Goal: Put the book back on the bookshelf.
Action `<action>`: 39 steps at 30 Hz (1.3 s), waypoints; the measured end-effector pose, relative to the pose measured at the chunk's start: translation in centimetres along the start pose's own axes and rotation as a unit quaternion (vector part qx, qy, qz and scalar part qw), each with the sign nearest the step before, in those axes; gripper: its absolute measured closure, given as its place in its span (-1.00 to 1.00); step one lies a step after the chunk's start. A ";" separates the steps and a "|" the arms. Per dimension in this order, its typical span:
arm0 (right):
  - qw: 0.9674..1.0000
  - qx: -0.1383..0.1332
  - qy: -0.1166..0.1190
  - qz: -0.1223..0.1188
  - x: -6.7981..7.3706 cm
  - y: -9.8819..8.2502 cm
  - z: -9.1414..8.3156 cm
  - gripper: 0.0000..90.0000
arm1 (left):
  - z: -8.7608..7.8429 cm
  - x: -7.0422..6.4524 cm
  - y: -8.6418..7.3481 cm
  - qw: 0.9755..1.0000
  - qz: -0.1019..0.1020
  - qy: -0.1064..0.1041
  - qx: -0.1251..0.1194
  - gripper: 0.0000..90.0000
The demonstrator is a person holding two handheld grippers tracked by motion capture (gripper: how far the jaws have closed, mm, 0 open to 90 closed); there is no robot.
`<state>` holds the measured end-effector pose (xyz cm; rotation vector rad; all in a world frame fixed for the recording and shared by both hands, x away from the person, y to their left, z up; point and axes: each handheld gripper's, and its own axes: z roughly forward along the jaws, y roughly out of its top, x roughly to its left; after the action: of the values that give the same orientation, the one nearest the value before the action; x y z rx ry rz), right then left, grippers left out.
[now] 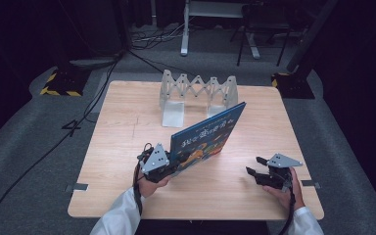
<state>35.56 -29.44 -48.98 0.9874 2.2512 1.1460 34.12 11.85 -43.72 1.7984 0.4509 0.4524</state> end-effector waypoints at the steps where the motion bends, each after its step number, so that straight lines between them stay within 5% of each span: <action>1: 1.000 0.002 0.006 0.004 0.0 -0.2 0.0 -0.13 | 0.0 0.0 0.0 1.000 0.000 0.002 0.000 0.84; 6: 1.000 0.020 0.004 -0.023 0.5 -0.4 0.3 -0.15 | -0.4 0.2 0.4 1.000 -0.001 0.022 -0.004 0.84; 16: 0.999 0.034 0.006 -0.026 0.6 -0.7 0.8 -0.15 | -1.6 1.1 1.0 0.999 0.007 0.054 0.007 0.84; 39: 0.999 0.042 0.016 -0.021 0.5 -0.8 1.1 -0.16 | -3.6 3.0 2.1 0.991 0.020 0.127 0.023 0.85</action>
<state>35.59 -28.78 -50.25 0.9549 2.3515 1.0649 34.99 15.82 -40.51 1.8043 0.6059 0.7084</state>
